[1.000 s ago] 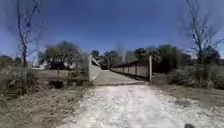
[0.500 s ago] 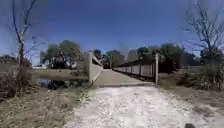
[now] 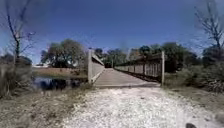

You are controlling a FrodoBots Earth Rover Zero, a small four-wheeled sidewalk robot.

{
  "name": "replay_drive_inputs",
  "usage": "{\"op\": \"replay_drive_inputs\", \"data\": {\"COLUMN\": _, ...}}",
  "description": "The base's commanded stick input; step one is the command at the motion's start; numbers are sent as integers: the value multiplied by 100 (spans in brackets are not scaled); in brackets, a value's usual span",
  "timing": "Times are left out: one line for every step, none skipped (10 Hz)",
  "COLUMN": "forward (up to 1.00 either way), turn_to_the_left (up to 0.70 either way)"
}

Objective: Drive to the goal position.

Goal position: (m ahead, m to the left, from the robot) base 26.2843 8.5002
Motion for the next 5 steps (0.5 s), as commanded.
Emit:
{"op": "replay_drive_inputs", "data": {"forward": 70, "turn_to_the_left": 0}}
{"op": "replay_drive_inputs", "data": {"forward": 70, "turn_to_the_left": 0}}
{"op": "replay_drive_inputs", "data": {"forward": 70, "turn_to_the_left": 0}}
{"op": "replay_drive_inputs", "data": {"forward": 70, "turn_to_the_left": 0}}
{"op": "replay_drive_inputs", "data": {"forward": 70, "turn_to_the_left": 0}}
